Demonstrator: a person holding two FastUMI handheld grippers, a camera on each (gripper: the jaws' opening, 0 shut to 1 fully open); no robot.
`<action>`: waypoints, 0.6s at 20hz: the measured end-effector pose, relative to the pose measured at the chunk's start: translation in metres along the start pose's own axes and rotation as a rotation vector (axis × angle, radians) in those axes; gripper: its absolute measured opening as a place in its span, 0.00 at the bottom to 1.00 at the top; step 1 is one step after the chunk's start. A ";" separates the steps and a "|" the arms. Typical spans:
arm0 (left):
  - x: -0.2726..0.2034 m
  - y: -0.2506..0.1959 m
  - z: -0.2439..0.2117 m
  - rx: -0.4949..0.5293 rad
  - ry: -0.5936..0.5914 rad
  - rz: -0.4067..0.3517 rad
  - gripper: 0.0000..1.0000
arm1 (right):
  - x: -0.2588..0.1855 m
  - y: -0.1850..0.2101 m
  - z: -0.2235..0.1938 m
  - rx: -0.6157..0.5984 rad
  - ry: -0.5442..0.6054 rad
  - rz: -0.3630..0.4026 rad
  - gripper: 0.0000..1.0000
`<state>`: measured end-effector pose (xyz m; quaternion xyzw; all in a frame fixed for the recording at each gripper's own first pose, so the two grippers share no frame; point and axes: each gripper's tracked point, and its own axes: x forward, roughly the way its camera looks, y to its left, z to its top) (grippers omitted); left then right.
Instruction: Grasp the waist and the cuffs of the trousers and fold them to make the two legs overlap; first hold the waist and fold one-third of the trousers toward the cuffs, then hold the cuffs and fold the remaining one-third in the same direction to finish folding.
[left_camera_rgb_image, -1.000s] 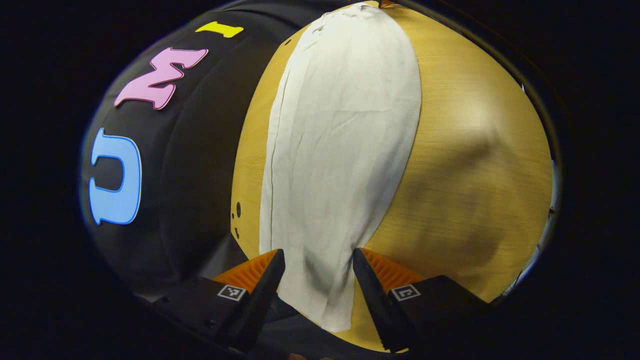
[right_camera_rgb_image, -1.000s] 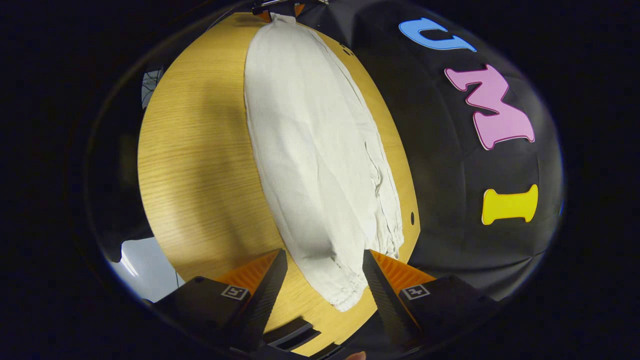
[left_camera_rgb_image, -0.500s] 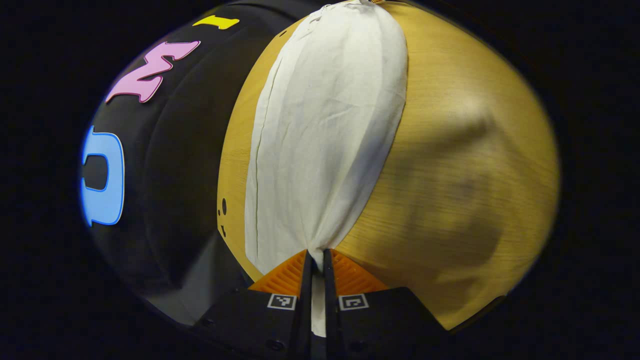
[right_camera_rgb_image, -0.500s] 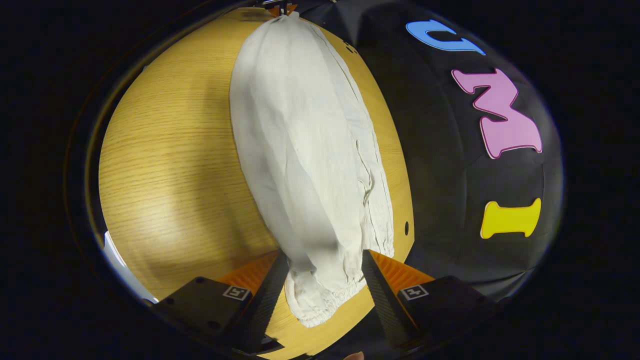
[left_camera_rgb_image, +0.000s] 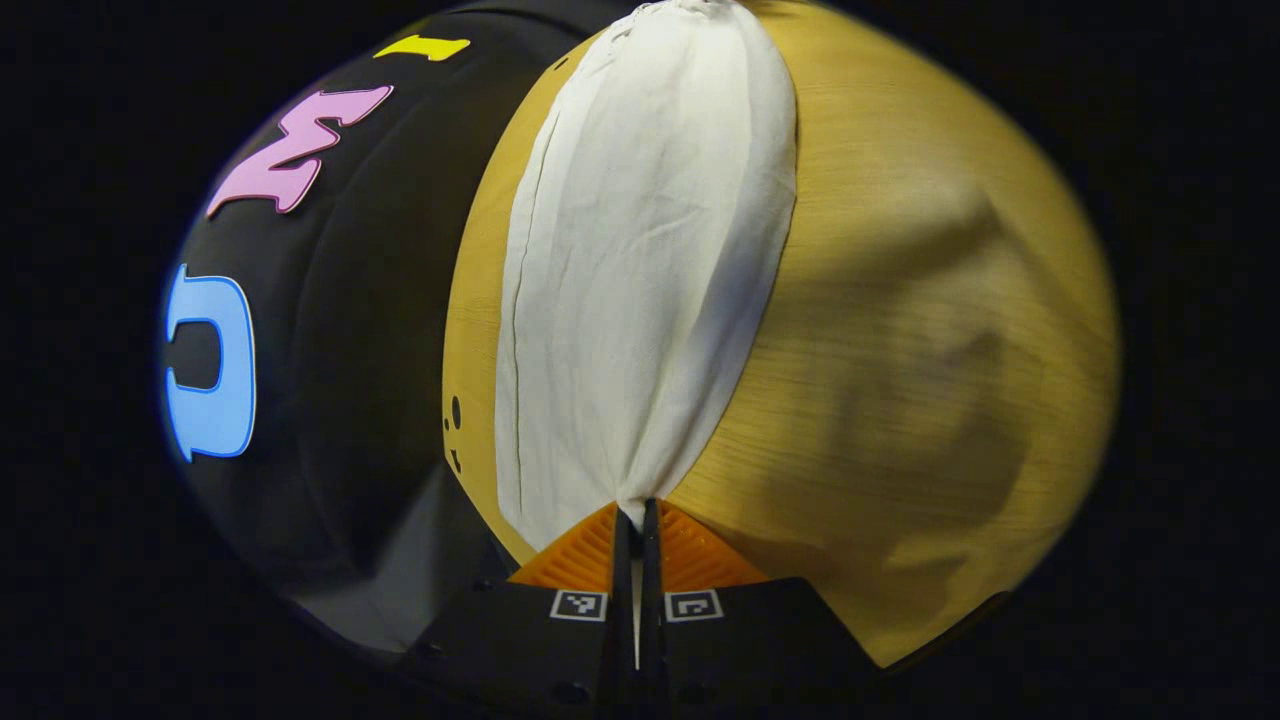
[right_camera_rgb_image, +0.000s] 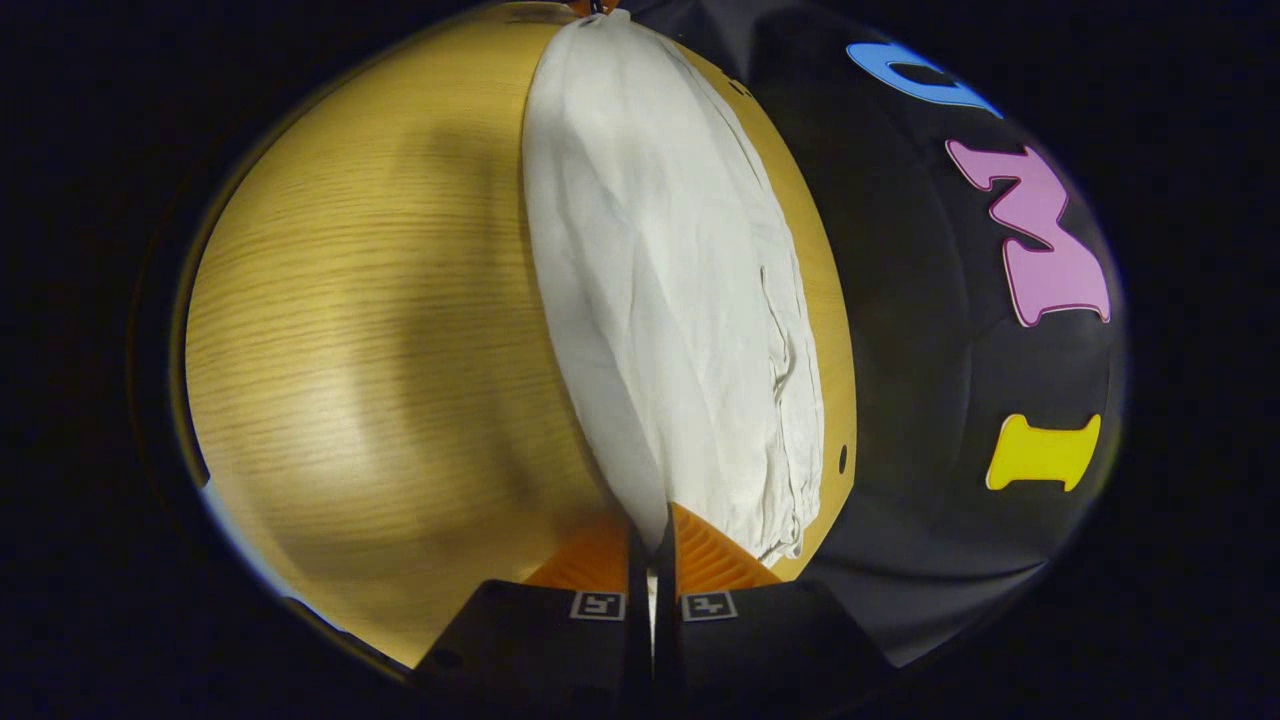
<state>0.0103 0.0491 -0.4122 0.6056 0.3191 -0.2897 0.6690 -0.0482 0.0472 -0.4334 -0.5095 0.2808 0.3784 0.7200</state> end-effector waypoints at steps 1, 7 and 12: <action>-0.001 0.000 0.000 -0.036 0.006 0.001 0.07 | -0.001 -0.002 0.000 0.021 0.000 0.000 0.05; -0.017 0.027 0.009 -0.224 -0.013 0.060 0.05 | -0.023 -0.065 0.018 0.058 -0.059 -0.181 0.05; -0.024 0.062 0.019 -0.341 -0.036 0.089 0.05 | -0.025 -0.120 0.026 0.147 -0.067 -0.275 0.05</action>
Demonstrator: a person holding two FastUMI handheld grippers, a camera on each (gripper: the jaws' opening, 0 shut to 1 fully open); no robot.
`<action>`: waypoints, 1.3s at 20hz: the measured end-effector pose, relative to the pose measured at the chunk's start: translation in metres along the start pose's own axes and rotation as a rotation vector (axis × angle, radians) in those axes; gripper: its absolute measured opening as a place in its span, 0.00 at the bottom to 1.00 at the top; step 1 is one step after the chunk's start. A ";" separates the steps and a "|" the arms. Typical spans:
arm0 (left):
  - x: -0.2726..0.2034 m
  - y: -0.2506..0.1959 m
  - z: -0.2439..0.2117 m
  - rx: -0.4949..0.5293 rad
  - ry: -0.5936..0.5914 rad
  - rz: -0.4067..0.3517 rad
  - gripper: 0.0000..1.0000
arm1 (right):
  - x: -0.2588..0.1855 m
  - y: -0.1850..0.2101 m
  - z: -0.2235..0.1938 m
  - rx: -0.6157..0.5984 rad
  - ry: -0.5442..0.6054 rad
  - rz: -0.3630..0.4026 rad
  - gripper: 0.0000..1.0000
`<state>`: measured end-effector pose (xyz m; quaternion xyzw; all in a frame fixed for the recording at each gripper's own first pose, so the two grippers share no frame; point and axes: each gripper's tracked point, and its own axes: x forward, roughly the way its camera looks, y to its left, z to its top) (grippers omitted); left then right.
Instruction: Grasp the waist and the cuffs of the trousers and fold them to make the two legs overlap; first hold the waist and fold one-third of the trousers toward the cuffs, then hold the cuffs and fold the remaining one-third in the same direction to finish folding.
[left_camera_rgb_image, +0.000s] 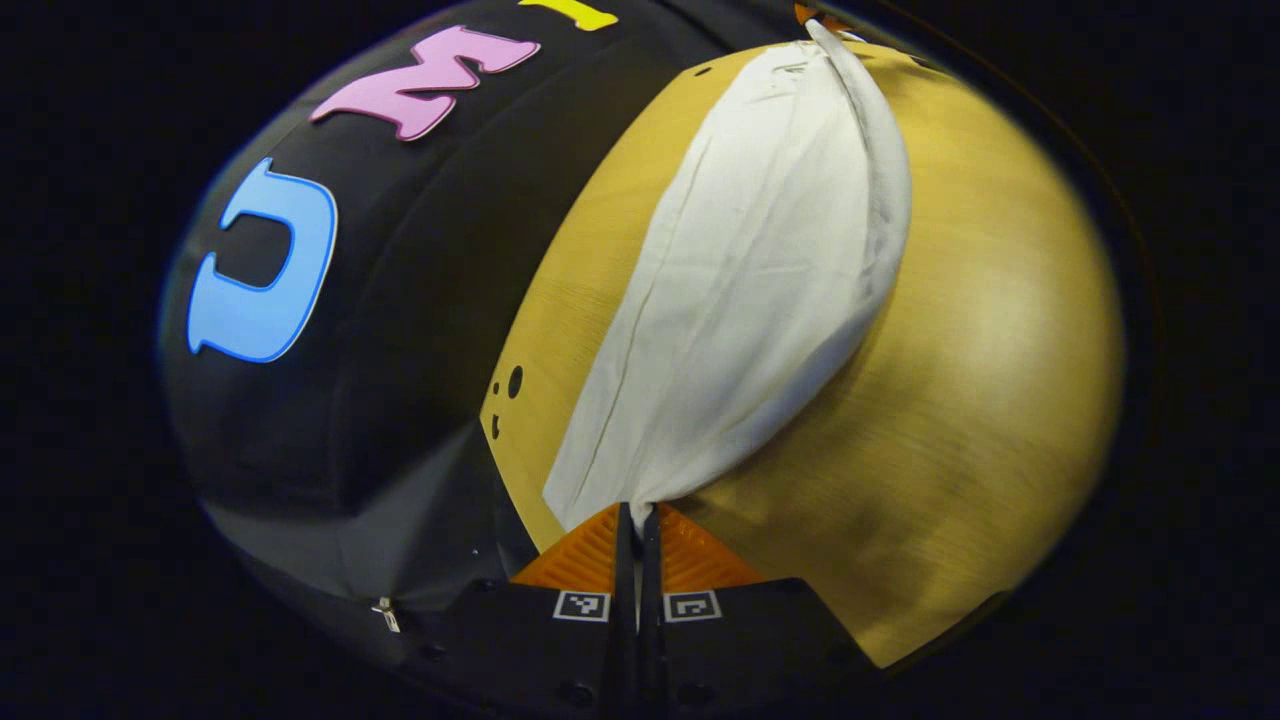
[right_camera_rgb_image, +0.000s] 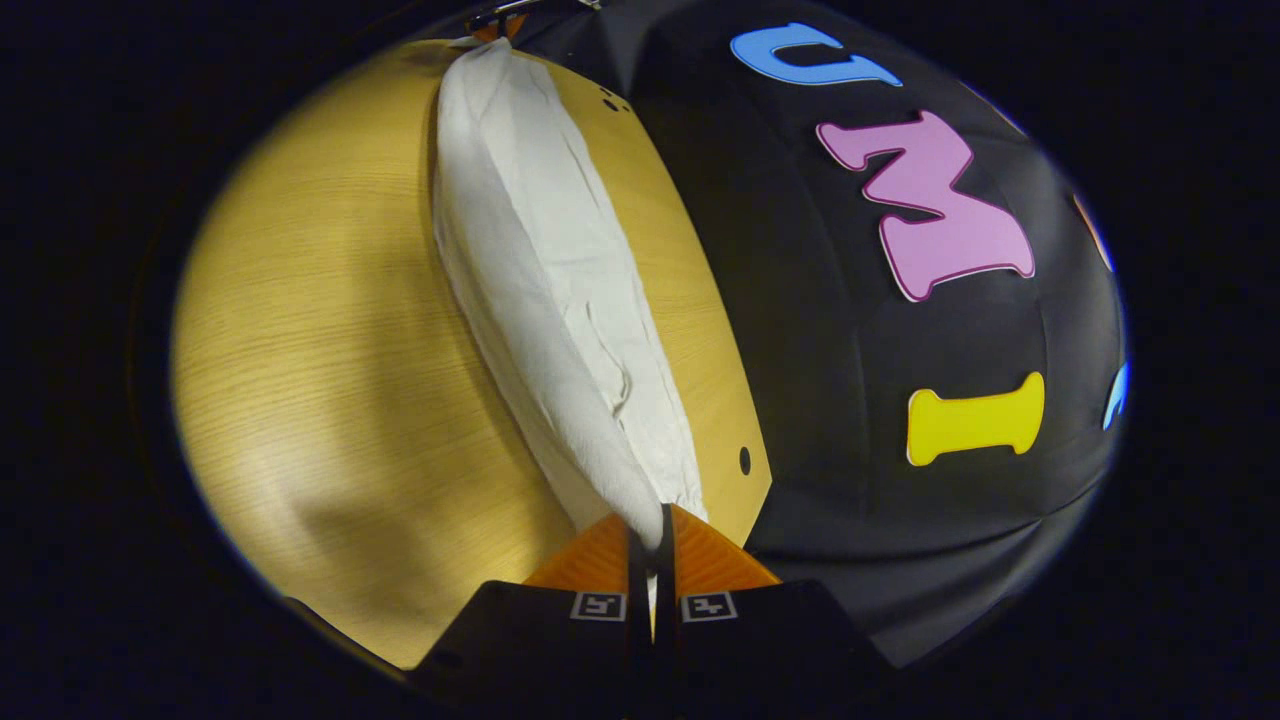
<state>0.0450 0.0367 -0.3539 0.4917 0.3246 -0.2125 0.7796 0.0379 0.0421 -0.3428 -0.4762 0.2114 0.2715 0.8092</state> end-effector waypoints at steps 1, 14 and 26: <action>0.000 0.006 0.004 -0.030 -0.001 0.002 0.05 | 0.006 -0.010 0.003 0.011 -0.001 -0.017 0.05; 0.017 0.043 0.036 -0.143 0.083 -0.157 0.06 | 0.079 -0.055 0.018 0.088 0.031 -0.039 0.05; 0.077 0.037 0.037 -0.182 0.176 -0.301 0.05 | 0.147 -0.024 -0.001 0.137 0.111 0.071 0.05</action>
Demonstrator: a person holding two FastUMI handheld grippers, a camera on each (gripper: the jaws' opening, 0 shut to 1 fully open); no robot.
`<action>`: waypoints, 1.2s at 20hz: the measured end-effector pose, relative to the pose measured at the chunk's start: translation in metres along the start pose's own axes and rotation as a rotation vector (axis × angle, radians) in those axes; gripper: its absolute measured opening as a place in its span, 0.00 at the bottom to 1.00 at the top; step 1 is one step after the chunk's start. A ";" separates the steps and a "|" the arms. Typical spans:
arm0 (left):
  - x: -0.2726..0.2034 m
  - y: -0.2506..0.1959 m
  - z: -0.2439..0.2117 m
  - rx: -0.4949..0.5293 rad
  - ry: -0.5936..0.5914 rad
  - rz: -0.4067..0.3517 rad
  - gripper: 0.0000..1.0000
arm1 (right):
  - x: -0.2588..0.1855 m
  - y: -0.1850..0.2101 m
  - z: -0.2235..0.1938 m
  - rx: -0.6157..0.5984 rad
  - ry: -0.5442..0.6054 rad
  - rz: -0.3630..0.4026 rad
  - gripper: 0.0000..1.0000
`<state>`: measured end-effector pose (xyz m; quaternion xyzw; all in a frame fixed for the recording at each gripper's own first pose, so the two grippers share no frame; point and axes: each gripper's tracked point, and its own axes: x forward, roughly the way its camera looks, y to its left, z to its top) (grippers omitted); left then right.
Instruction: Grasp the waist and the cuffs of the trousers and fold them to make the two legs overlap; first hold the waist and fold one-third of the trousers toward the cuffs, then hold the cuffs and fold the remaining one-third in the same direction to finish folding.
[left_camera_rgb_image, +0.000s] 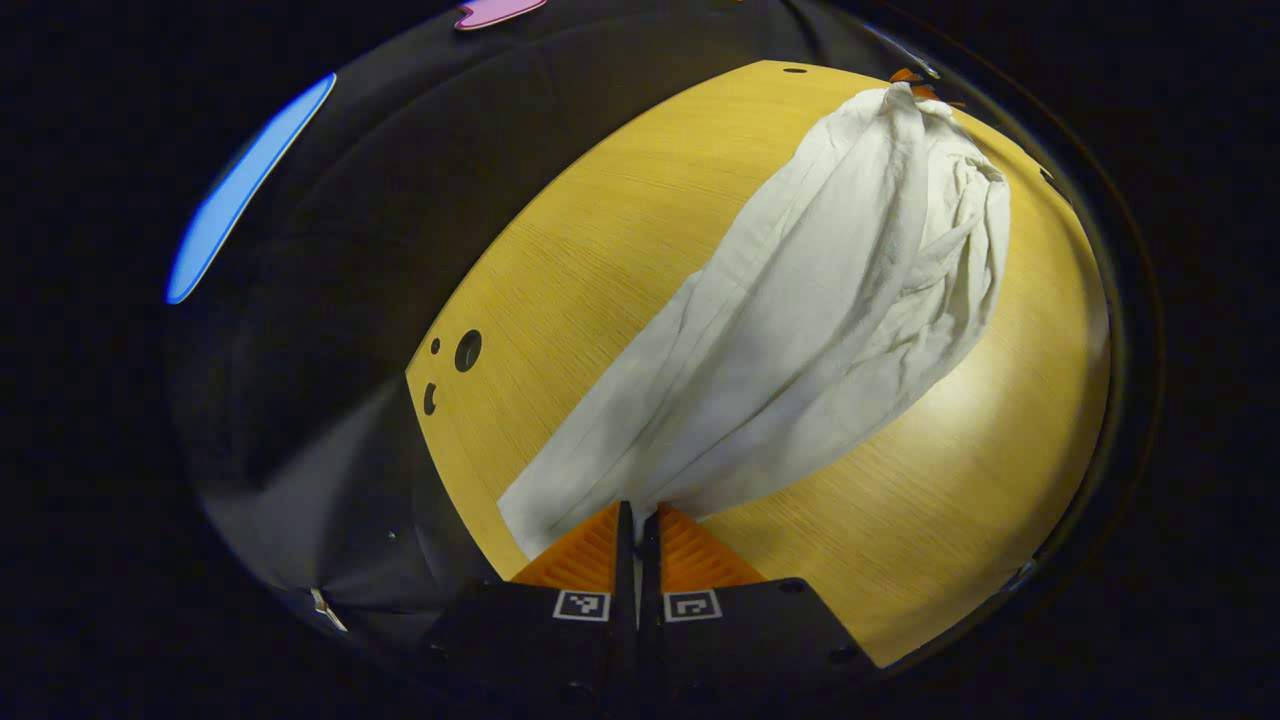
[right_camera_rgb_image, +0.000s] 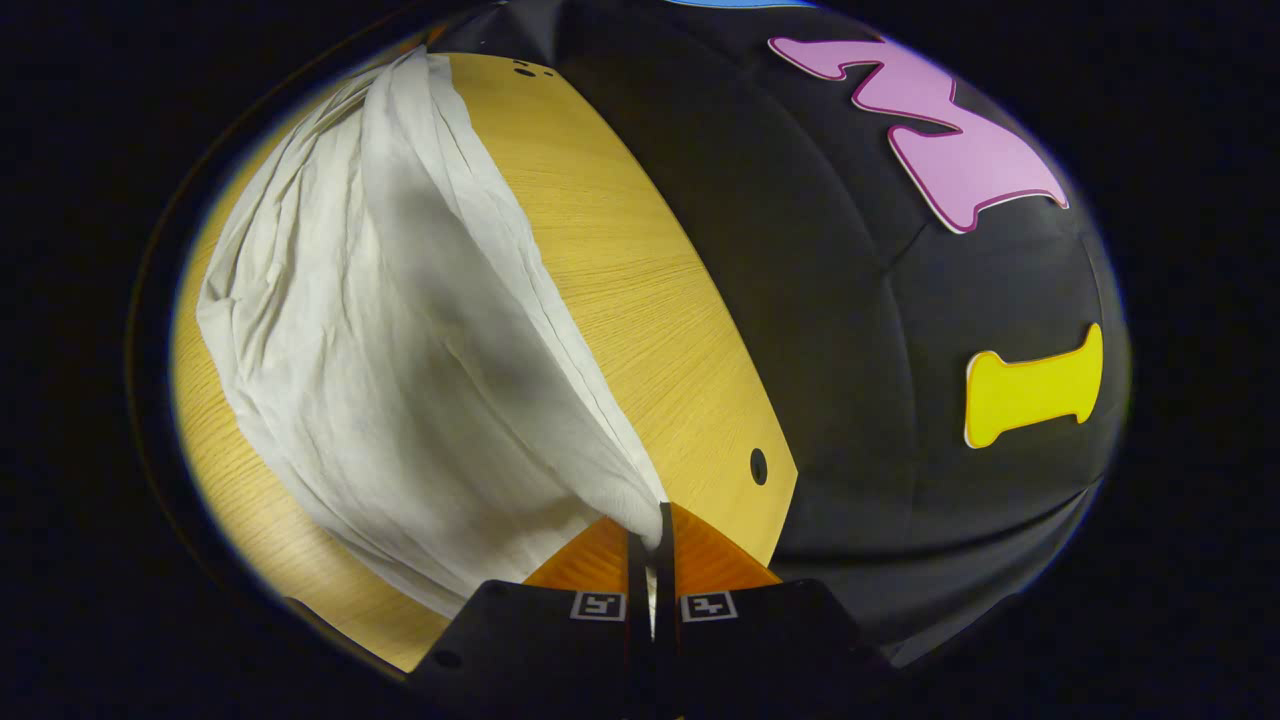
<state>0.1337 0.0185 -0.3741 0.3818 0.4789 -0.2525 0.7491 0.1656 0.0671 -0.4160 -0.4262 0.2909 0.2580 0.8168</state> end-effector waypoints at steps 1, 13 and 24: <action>0.008 -0.001 0.001 0.014 0.012 -0.005 0.05 | 0.006 0.002 -0.001 0.003 0.008 0.006 0.05; 0.034 -0.001 -0.006 -0.008 0.039 0.027 0.63 | 0.023 0.007 -0.019 0.038 0.076 -0.003 0.43; -0.030 0.028 -0.044 -0.143 -0.068 0.233 0.98 | -0.058 -0.048 -0.023 0.260 0.016 -0.172 0.88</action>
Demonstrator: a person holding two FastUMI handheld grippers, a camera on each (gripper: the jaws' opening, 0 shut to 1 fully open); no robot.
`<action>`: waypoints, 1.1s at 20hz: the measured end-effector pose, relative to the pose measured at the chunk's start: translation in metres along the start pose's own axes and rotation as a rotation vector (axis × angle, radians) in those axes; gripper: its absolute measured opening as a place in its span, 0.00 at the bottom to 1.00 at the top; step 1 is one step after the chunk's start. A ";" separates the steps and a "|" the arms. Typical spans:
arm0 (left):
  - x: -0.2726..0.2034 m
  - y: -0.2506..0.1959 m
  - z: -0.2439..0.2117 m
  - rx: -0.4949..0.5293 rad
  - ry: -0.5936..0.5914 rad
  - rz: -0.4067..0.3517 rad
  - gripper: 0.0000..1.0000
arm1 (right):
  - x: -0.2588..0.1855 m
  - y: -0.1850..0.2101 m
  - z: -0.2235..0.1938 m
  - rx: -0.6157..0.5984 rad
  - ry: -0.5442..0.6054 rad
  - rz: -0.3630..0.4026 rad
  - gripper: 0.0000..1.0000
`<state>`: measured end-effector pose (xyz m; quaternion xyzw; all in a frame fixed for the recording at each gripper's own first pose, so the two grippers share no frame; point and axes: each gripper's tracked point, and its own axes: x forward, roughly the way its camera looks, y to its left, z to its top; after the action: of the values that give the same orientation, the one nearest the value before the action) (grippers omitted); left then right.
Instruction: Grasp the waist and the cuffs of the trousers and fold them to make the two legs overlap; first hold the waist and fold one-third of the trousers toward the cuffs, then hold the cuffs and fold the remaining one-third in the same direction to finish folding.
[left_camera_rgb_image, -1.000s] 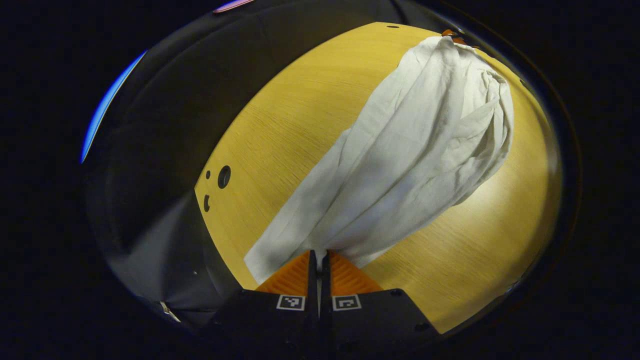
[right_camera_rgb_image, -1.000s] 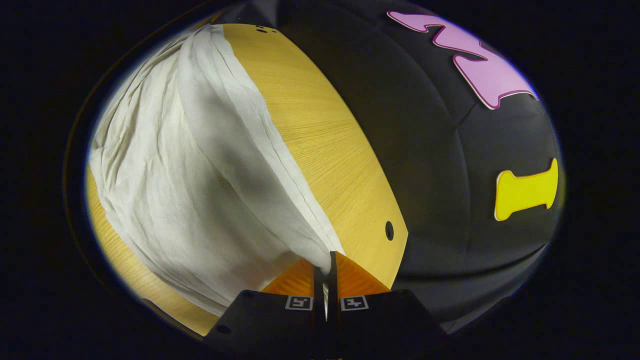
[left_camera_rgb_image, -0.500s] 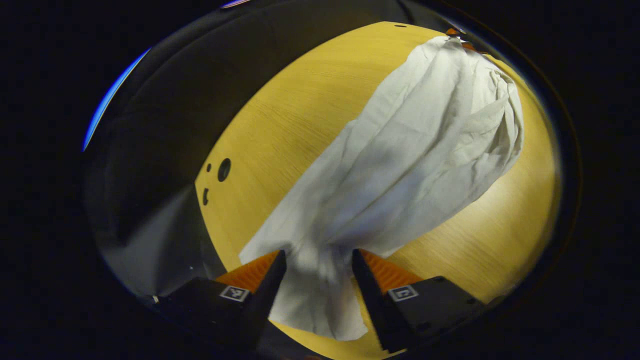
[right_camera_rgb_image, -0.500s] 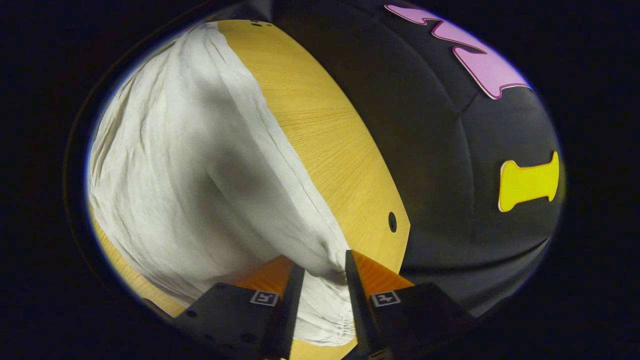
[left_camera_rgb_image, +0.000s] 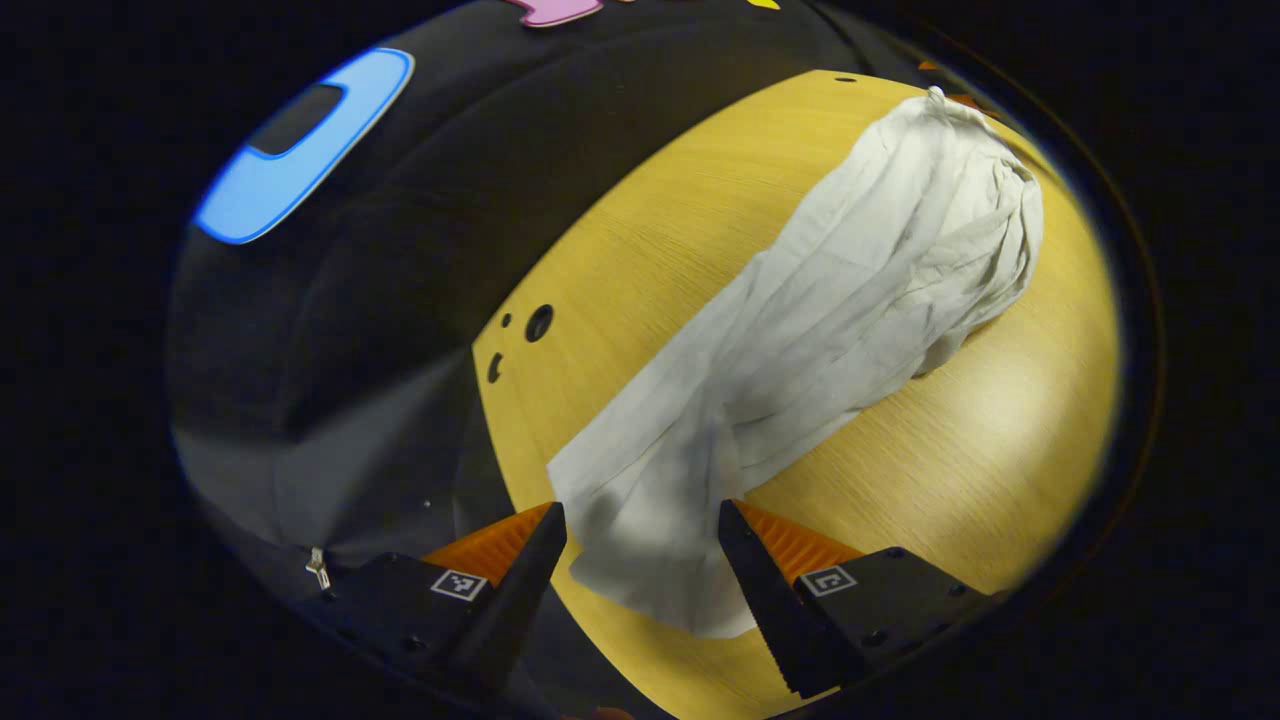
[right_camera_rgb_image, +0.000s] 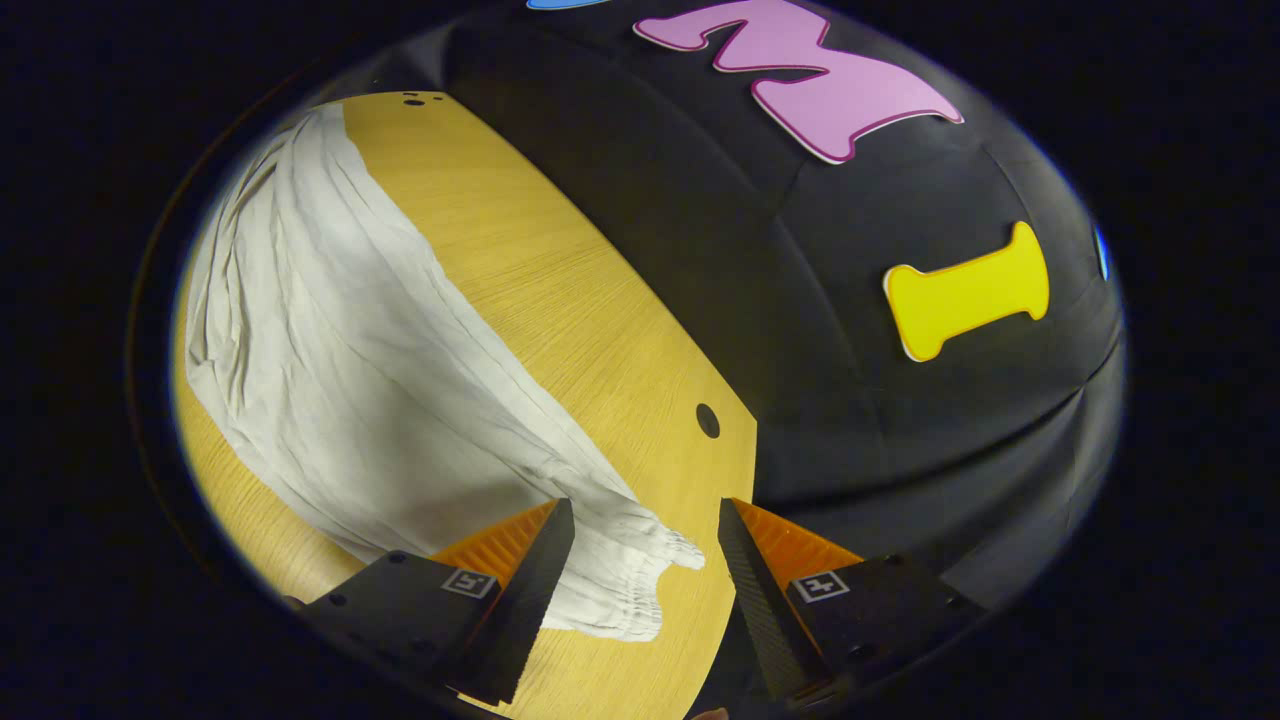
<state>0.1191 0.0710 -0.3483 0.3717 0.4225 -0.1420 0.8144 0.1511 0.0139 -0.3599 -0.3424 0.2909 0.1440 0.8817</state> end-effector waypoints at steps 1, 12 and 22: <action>-0.009 0.007 -0.007 -0.038 -0.010 0.026 0.98 | -0.010 -0.004 0.001 0.031 -0.004 -0.012 0.92; -0.072 -0.020 -0.036 -0.790 -0.168 0.072 0.97 | -0.070 0.012 -0.021 0.733 0.109 -0.015 0.92; -0.073 -0.067 -0.015 -1.253 -0.253 -0.096 0.96 | -0.049 0.058 -0.070 1.295 0.242 0.046 0.92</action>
<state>0.0296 0.0303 -0.3289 -0.2137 0.3422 0.0526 0.9135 0.0567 0.0050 -0.4017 0.2498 0.4233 -0.0808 0.8671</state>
